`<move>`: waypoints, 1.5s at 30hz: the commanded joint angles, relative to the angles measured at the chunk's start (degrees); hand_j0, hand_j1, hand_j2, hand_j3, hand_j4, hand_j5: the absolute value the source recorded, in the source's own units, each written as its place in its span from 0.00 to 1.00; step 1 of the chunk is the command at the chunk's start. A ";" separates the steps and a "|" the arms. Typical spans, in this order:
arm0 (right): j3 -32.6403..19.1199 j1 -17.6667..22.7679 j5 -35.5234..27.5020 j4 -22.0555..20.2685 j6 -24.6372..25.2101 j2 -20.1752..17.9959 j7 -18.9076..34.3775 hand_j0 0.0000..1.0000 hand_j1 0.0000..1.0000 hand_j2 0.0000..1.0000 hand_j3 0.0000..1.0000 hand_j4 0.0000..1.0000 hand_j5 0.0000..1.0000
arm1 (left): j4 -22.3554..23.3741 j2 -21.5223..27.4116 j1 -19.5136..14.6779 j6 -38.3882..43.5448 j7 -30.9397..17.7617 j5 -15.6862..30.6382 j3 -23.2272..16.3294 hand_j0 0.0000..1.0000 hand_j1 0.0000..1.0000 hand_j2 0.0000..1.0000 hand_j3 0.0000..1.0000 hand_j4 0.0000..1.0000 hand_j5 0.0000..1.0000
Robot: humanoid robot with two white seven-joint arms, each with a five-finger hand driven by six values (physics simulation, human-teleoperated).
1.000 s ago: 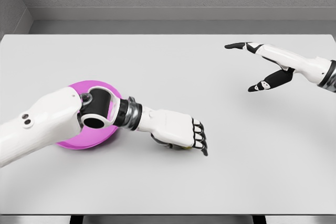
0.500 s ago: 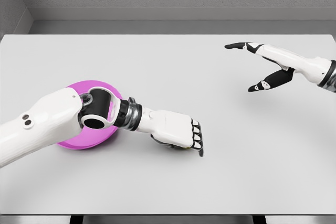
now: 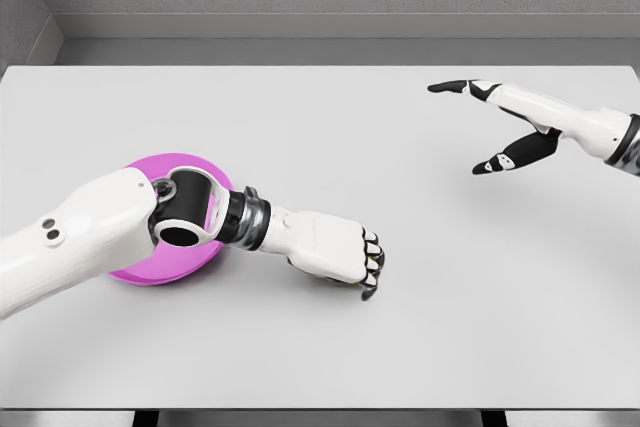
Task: Put the apple on the plate with both arms
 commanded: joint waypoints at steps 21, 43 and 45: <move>-0.03 0.09 -0.47 0.04 0.15 -0.02 -0.02 1.00 1.00 1.00 1.00 1.00 1.00 | -7.45 27.59 -1.49 -0.02 0.43 12.84 15.35 0.38 0.38 0.38 0.38 0.38 0.38; -0.12 0.00 -0.47 -0.04 0.15 -0.37 -0.02 1.00 1.00 1.00 1.00 1.00 1.00 | 1.60 28.74 5.36 -0.02 -0.01 12.76 15.00 1.00 1.00 1.00 1.00 1.00 1.00; -0.12 0.00 -0.47 -0.04 0.15 -0.37 -0.02 1.00 1.00 1.00 1.00 1.00 1.00 | 1.60 28.83 5.36 -0.02 0.17 12.76 14.91 1.00 1.00 1.00 1.00 1.00 1.00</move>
